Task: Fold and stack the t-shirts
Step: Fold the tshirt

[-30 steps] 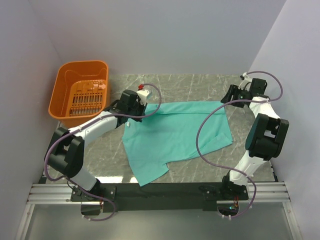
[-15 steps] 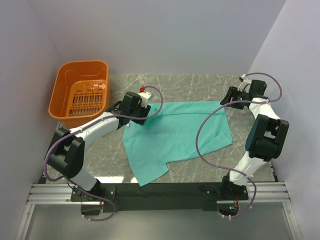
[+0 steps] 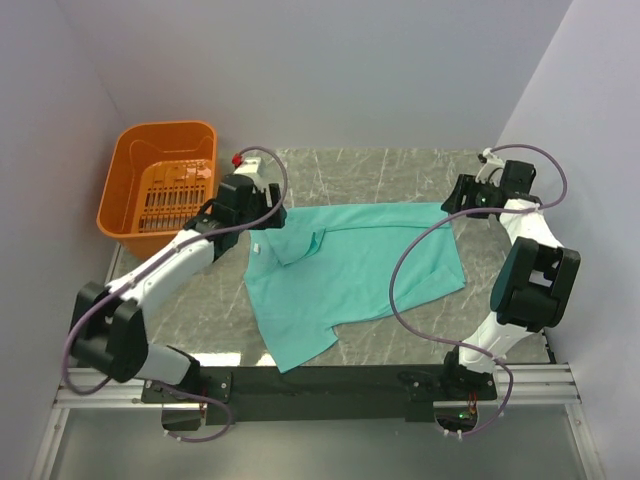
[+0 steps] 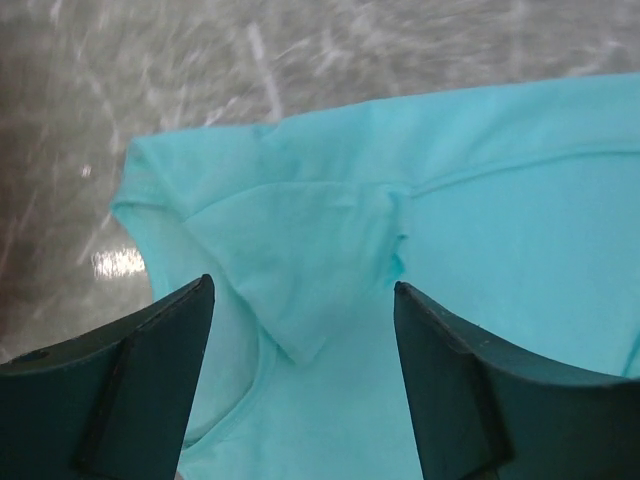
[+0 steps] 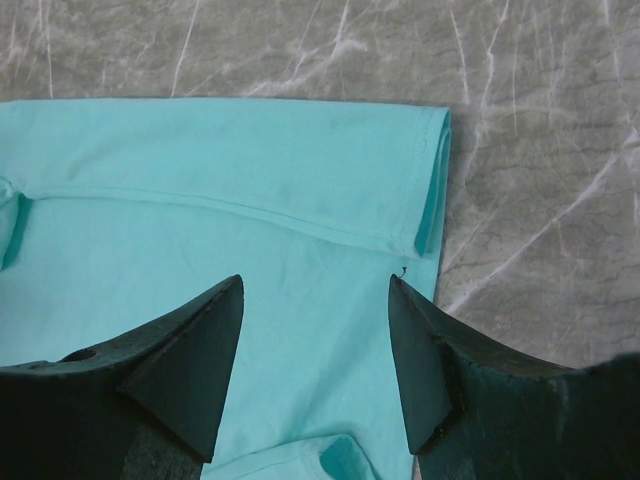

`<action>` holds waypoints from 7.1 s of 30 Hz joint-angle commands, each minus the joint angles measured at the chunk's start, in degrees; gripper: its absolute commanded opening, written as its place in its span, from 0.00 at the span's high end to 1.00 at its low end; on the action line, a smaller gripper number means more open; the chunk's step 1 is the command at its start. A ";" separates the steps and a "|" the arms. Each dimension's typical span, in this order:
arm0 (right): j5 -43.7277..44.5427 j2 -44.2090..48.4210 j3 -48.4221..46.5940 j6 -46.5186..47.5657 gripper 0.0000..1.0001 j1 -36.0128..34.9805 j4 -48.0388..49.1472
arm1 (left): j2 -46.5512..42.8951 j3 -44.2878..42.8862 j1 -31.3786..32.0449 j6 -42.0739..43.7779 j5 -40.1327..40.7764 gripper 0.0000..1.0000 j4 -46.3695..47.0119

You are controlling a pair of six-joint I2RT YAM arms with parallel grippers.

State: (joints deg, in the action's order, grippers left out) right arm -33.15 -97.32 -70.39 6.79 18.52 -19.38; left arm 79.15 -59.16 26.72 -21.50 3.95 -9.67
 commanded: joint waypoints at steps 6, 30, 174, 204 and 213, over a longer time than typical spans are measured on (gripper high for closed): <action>-11.05 3.18 0.87 15.26 0.34 0.02 -7.34 | 6.53 2.20 -2.55 -10.51 -9.27 0.28 7.81; -15.72 6.44 4.56 14.83 0.34 0.90 -8.84 | 34.13 -20.99 6.50 0.93 -6.83 0.90 -6.14; -14.93 9.34 11.68 45.97 1.00 7.58 -16.49 | -2.35 1.16 -7.38 -39.85 -11.94 0.99 -12.92; -9.31 9.43 18.18 26.79 1.00 9.51 2.24 | 16.64 -16.07 -12.31 -34.32 -16.51 0.99 -14.94; -8.51 9.43 18.71 25.73 1.00 10.22 3.29 | 21.30 -19.68 -12.39 -34.05 -16.25 0.99 -15.82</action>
State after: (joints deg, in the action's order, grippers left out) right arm -42.26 -88.90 -51.90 33.19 28.16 -18.28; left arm 99.44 -75.99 14.63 -56.80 -11.88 -24.97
